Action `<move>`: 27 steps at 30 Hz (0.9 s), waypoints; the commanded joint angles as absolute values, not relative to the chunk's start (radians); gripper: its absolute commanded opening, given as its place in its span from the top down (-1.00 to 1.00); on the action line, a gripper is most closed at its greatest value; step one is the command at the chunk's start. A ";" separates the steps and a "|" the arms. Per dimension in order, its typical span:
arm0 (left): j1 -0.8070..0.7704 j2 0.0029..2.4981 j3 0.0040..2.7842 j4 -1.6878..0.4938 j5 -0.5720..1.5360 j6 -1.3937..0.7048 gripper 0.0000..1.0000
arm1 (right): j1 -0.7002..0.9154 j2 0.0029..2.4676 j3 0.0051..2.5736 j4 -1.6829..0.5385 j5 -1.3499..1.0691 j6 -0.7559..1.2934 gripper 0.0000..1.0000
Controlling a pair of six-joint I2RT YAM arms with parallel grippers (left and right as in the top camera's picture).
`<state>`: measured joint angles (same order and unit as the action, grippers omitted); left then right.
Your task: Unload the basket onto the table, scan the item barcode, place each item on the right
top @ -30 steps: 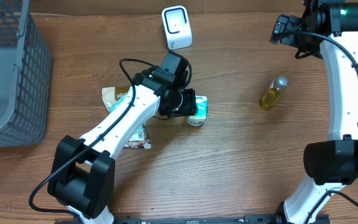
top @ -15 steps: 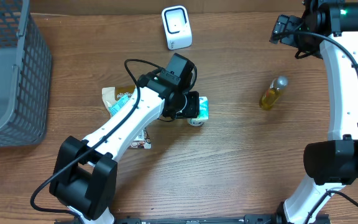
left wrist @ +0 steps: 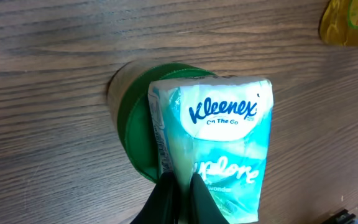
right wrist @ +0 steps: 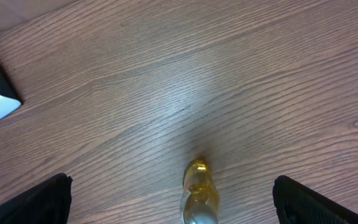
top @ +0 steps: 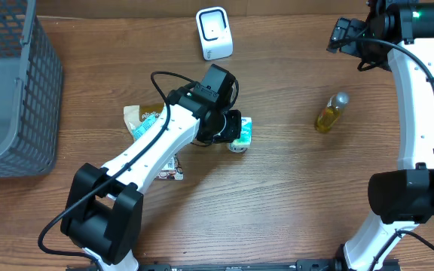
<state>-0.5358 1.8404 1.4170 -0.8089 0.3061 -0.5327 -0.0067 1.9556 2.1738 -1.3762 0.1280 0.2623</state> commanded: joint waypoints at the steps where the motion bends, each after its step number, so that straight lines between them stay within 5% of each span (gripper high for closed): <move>1: -0.507 1.824 1.459 -0.813 0.306 -0.510 0.92 | -0.013 1.947 2.183 -1.371 0.129 0.262 -1.00; 27: -0.515 1.746 1.565 -1.231 -0.437 -0.407 0.92 | -0.013 1.947 2.183 -1.371 0.129 0.262 -1.00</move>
<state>-0.4946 1.7634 1.5703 -1.2266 -0.3374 -0.4149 -0.0067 1.9556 2.1738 -1.3762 0.1280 0.2619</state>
